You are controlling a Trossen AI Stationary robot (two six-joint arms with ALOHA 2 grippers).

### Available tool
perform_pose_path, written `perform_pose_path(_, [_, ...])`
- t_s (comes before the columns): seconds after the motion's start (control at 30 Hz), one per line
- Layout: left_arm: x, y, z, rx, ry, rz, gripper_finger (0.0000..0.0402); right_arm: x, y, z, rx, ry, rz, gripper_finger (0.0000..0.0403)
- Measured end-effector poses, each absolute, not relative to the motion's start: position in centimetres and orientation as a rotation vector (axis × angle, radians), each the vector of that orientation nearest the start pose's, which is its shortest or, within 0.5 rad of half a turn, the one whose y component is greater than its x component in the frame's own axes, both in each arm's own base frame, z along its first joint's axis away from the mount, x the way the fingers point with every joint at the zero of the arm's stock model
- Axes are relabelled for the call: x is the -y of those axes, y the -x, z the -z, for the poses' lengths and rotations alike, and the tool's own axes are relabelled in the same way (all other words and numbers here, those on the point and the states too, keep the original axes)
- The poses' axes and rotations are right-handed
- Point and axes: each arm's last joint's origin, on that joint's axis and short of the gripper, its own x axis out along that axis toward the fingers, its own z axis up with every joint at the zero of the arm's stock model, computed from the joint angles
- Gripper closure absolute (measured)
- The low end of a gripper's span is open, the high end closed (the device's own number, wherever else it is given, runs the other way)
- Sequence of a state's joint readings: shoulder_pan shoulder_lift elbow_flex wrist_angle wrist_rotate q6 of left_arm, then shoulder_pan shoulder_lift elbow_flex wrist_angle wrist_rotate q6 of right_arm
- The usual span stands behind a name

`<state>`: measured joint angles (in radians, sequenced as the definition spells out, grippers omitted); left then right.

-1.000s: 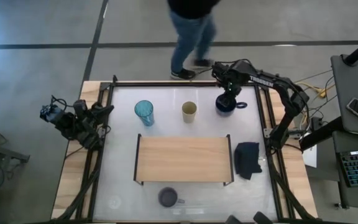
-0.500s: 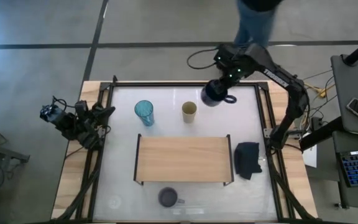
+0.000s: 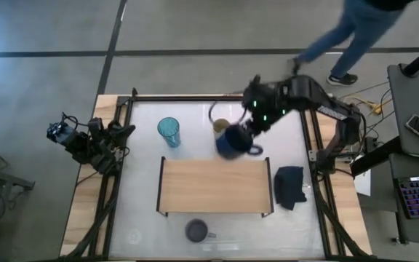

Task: Stack small to large cups/mugs on shelf
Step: Put the blue mug on the shelf

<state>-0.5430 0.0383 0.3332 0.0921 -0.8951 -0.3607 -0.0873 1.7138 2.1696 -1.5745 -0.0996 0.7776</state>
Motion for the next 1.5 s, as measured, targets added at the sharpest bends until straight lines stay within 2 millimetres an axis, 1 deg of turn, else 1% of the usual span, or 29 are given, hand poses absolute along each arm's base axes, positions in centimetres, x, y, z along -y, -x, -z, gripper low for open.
perform_pose_path(0.1, [0.9, -5.9, -27.4, 0.342, 0.590, -0.298, 0.0402, -0.4, -29.5, -43.9, -1.087, -0.794, 0.402, 0.0390])
perform_pose_path(0.17, [1.1, -6.3, -27.4, 0.319, 0.558, -0.304, 0.0402, -1.7, -29.4, -43.8, -1.085, -0.777, 0.411, 0.0390])
perform_pose_path(0.3, [1.7, -7.1, -28.2, 0.279, 0.522, -0.309, 0.0402, -3.4, -29.6, -43.8, -1.047, -0.771, 0.433, 0.0390])
perform_pose_path(0.4, [2.3, -7.9, -29.3, 0.241, 0.472, -0.263, 0.0402, -4.4, -30.0, -44.1, -1.000, -0.782, 0.390, 0.0390])
perform_pose_path(0.5, [3.0, -9.0, -30.3, 0.173, 0.414, -0.218, 0.0402, -4.9, -30.5, -44.5, -0.959, -0.817, 0.324, 0.0390])
perform_pose_path(0.6, [3.6, -9.8, -30.9, 0.081, 0.397, -0.194, 0.0402, -4.8, -30.7, -44.6, -0.939, -0.823, 0.316, 0.0390])
perform_pose_path(0.73, [4.0, -10.3, -31.1, -0.033, 0.438, -0.184, 0.0402, -4.9, -31.6, -43.7, -0.965, -0.818, 0.331, 0.0390])
perform_pose_path(0.8, [4.2, -10.5, -31.0, -0.068, 0.462, -0.172, 0.0402, -5.3, -32.5, -43.2, -0.991, -0.818, 0.296, 0.0390])
perform_pose_path(0.87, [4.4, -10.8, -31.1, -0.076, 0.468, -0.167, 0.0402, -5.7, -33.4, -42.8, -0.998, -0.809, 0.264, 0.0390])
perform_pose_path(1.0, [4.6, -11.2, -31.2, -0.093, 0.460, -0.159, 0.0402, -6.2, -34.6, -41.7, -1.052, -0.797, 0.249, 0.0390])
perform_pose_path(1.2, [4.9, -11.4, -31.9, -0.128, 0.439, -0.128, 0.0402, -6.8, -35.9, -40.0, -1.122, -0.767, 0.288, 0.0390])
perform_pose_path(1.3, [5.2, -11.7, -31.7, -0.219, 0.403, -0.099, 0.0402, -7.1, -36.7, -39.5, -1.128, -0.758, 0.286, 0.0390])
perform_pose_path(1.5, [5.6, -12.0, -31.1, -0.420, 0.405, -0.073, 0.0402, -8.0, -38.3, -38.7, -1.145, -0.751, 0.287, 0.0390])
